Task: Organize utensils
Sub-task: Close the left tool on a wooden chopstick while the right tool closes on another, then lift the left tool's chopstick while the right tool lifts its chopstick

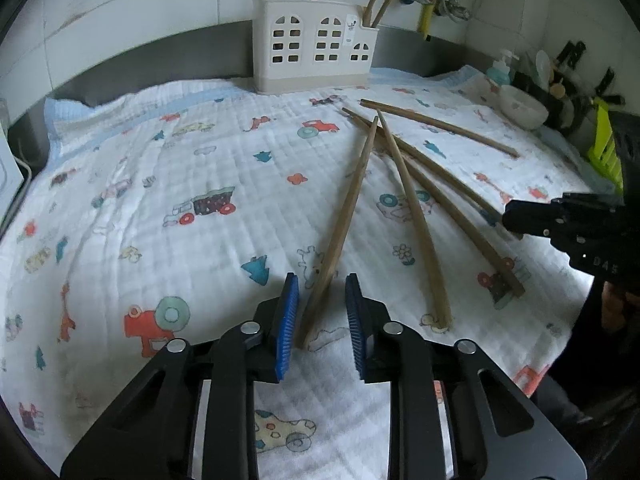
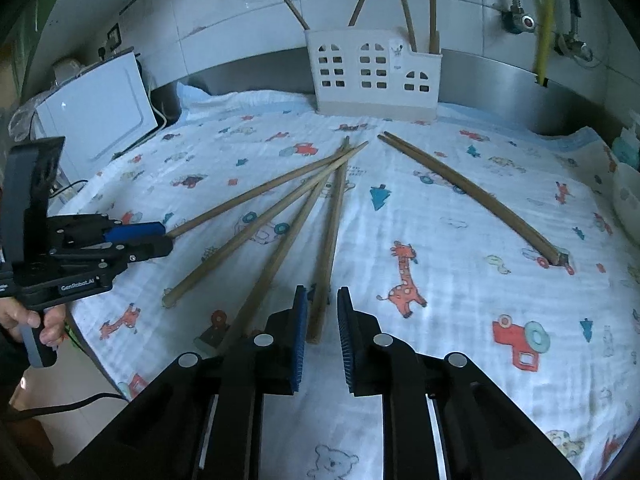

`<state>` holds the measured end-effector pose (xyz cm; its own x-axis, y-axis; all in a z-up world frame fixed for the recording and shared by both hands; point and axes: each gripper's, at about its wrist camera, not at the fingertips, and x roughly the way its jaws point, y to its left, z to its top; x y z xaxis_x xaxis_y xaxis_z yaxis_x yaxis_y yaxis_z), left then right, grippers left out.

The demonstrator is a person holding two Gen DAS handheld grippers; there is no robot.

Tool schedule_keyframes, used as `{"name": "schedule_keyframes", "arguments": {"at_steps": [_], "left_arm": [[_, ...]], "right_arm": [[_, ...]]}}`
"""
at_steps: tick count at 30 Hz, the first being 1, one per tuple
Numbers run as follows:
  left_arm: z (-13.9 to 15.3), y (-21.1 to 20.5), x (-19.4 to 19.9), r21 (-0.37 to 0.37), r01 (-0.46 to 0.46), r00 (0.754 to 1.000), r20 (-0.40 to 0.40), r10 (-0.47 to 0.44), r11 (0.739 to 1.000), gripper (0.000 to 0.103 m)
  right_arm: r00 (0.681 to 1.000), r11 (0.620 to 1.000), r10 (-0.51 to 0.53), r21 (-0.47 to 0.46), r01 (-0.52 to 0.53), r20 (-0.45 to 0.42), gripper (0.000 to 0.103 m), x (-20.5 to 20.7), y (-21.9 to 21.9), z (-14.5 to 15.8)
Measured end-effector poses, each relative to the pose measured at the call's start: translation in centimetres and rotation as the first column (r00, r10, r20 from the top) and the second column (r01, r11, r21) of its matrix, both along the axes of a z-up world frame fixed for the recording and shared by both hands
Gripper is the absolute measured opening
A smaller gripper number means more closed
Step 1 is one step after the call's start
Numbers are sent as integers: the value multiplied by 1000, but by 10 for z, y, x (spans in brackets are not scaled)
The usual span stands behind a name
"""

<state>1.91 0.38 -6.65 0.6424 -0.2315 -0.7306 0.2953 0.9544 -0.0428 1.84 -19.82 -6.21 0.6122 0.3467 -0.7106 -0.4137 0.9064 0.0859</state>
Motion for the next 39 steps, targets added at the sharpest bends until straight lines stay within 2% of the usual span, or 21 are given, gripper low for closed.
{"name": "schedule_keyframes", "arguments": {"at_steps": [4, 10, 13, 19, 24, 32, 39], "left_arm": [[0, -1, -1, 17, -10, 1000, 12, 10, 1000, 15], [0, -1, -3, 12, -25, 1000, 15, 25, 1000, 15], [-1, -2, -5, 16, -21, 999, 24, 21, 1000, 18], [-1, 0, -3, 4, -21, 1000, 15, 20, 1000, 15], [2, 2, -4, -4, -29, 999, 14, 29, 1000, 7], [17, 9, -6, -47, -39, 998, 46, 41, 998, 7], [45, 13, -5, -82, -44, 990, 128, 54, 996, 7]], "right_arm": [[1000, 1000, -9, -19, 9, -2, 12, 3, 3, -5], [1000, 998, -11, -60, 12, 20, 9, 2, 9, -6], [1000, 998, -20, -54, 21, 24, 9, 1, 9, -7], [999, 999, -37, -29, 38, 36, 8, 0, 0, 3], [995, 999, -52, 6, 51, 88, 7, -4, -12, 29], [983, 995, -61, 87, 46, 175, 7, -1, -26, 82], [970, 993, -53, 113, 27, 237, 7, 12, -29, 122]]}}
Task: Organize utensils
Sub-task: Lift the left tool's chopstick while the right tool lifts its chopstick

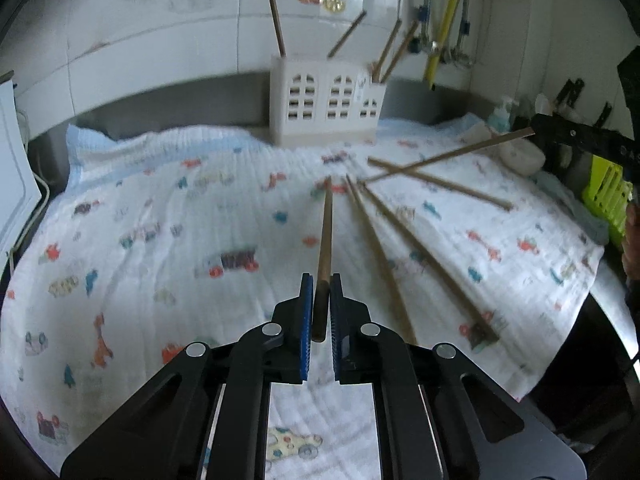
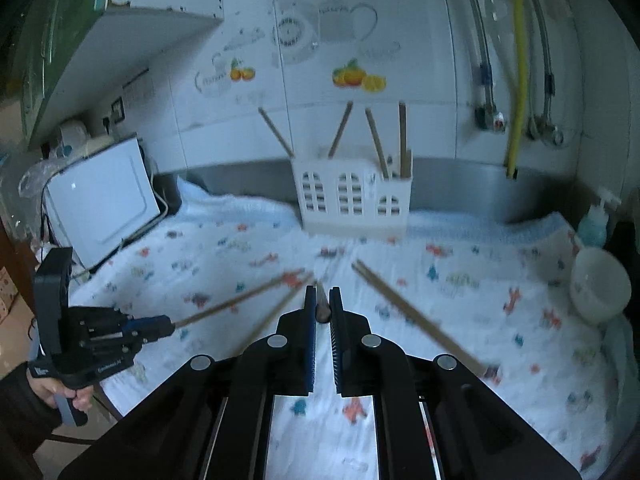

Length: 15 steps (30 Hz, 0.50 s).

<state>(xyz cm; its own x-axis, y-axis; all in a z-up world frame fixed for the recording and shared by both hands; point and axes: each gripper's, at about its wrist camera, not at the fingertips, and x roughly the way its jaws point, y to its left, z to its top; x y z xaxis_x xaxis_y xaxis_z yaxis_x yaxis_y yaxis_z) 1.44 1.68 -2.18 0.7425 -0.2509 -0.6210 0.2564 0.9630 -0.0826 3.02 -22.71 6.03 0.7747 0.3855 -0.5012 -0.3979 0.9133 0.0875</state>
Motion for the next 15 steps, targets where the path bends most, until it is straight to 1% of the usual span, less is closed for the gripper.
{"name": "schedule_keyframes", "arguments": {"at_steps": [3, 7, 15], "left_arm": [[11, 0, 3, -6, 0, 999, 35, 0, 1000, 6], [22, 0, 10, -17, -3, 998, 67, 4, 1000, 6], [44, 2, 24, -51, -11, 991, 135, 18, 999, 6]], "right_arm": [[1000, 1000, 13, 3, -13, 10, 7, 10, 1, 14], [1000, 1000, 24, -4, -24, 6, 7, 24, 2, 24], [999, 999, 35, -35, -35, 13, 7, 36, 8, 33]]}}
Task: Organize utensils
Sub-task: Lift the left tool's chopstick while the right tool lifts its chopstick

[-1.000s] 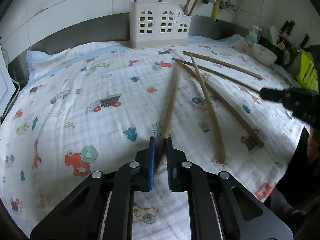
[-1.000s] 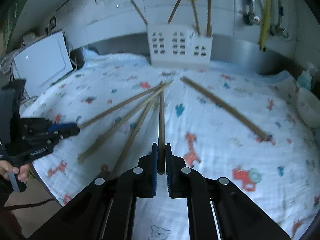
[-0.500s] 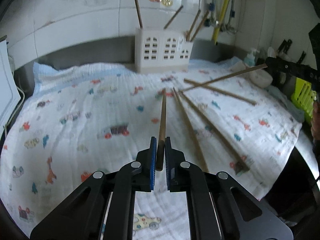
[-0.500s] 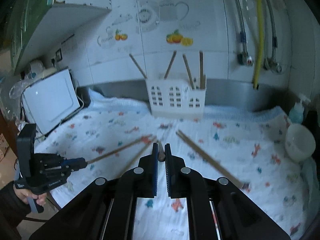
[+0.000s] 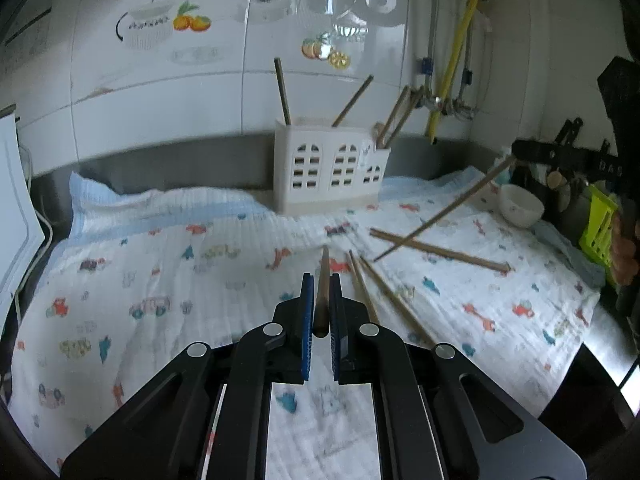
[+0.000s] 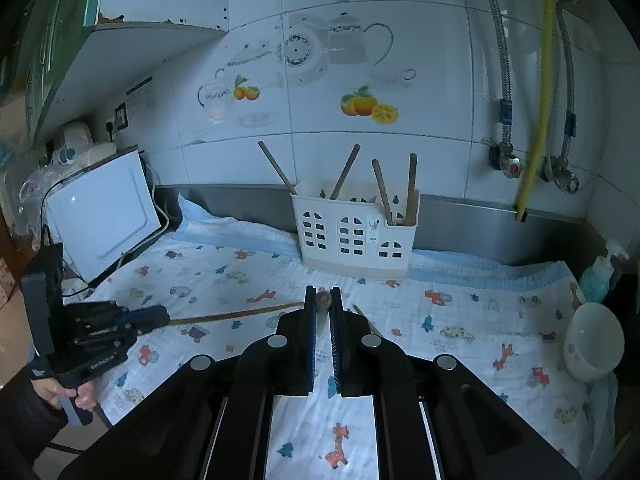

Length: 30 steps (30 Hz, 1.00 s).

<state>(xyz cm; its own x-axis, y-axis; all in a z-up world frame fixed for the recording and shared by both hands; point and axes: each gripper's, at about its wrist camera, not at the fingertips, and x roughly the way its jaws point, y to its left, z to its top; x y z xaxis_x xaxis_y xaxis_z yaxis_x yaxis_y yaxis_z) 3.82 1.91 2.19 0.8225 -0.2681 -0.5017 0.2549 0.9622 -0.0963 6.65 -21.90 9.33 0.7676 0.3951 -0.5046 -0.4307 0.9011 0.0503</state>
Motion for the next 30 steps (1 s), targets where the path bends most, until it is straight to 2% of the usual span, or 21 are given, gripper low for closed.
{"name": "schedule_keyframes", "arguments": {"at_steps": [13, 18, 21, 30], "left_arm": [[19, -5, 30, -25, -1, 996, 89, 3, 1000, 5], [18, -8, 52, -56, -3, 996, 88, 8, 998, 4], [15, -9, 62, -72, 11, 998, 60, -6, 997, 4], [-14, 5, 46, -7, 32, 994, -100, -32, 999, 7]], "right_arm": [[1000, 1000, 2, -11, -2, 9, 7, 12, 6, 3], [1000, 1000, -4, -5, 4, 9, 7, 17, 3, 4], [1000, 1000, -3, -6, 3, 9, 7, 19, 2, 5], [1000, 1000, 3, -4, -3, 20, 7, 20, 3, 4]]}}
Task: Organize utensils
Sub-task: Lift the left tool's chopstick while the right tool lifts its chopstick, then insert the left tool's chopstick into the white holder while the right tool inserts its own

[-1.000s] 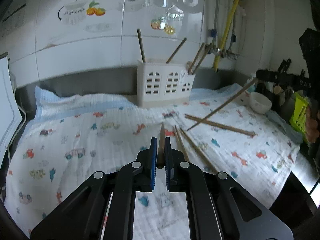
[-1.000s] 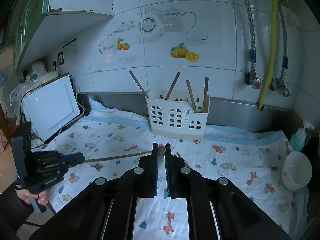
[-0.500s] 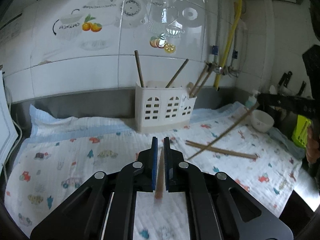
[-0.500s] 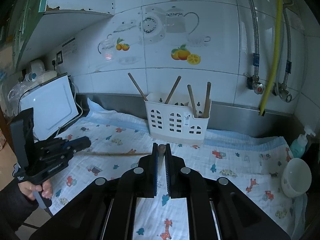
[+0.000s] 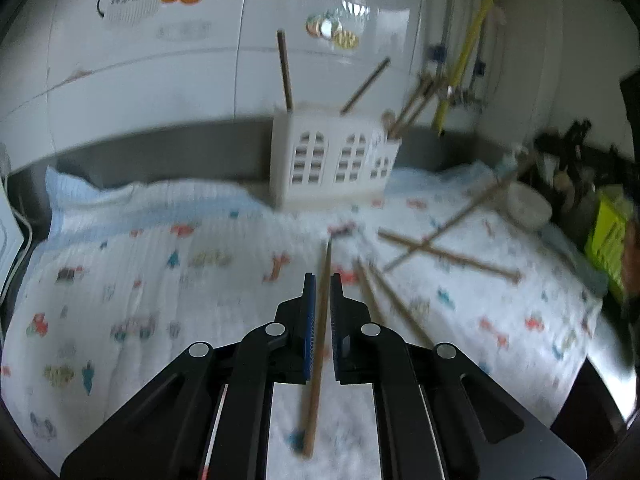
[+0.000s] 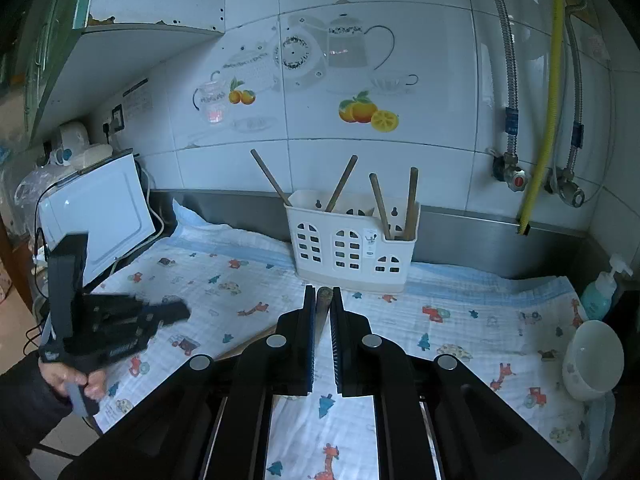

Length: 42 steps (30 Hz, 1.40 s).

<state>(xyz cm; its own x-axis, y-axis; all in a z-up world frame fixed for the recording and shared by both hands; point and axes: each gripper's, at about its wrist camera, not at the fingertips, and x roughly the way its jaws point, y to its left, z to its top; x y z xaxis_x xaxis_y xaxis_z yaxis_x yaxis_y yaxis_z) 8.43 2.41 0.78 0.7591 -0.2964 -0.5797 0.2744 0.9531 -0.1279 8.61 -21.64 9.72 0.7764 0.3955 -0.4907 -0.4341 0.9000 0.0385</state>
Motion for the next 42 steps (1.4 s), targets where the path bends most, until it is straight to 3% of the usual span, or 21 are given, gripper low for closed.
{"name": "schedule_keyframes", "arguments": {"at_steps": [2, 5, 11, 18, 22, 24, 31, 38, 42], "left_arm": [[-14, 2, -10, 14, 15, 999, -52, -14, 1000, 8], [-34, 5, -19, 46, 7, 995, -99, -2, 999, 20], [-64, 10, -25, 69, -5, 983, -185, 18, 998, 24], [-74, 1, -24, 119, 4, 978, -206, 20, 993, 23], [-72, -6, -23, 162, 3, 979, -200, 30, 987, 7], [-70, -7, -21, 162, -4, 979, -200, 36, 987, 7], [-30, -2, -26, 48, -27, 995, -96, 31, 998, 6], [12, -4, -17, 11, -36, 998, 49, 35, 999, 6], [24, -8, -6, 0, -26, 995, 92, 26, 1000, 6]], "right_arm": [[1000, 1000, 3, -1, -3, 2, 7, -1, 1, 1], [1000, 1000, 7, -8, -7, 8, 7, -3, 4, 1], [1000, 1000, 8, -13, -8, 7, 7, -4, 7, 1], [1000, 1000, 7, -17, -7, 7, 7, -5, 7, 1], [1000, 1000, 10, -14, -10, 7, 7, -6, 7, 1], [1000, 1000, 11, -14, -11, 9, 7, -7, 8, 1], [1000, 1000, 14, -17, -13, 24, 7, -8, 10, 10], [999, 999, 22, -24, -21, 40, 7, -5, 13, 23], [999, 999, 20, -34, -18, 49, 7, -1, 12, 30]]}}
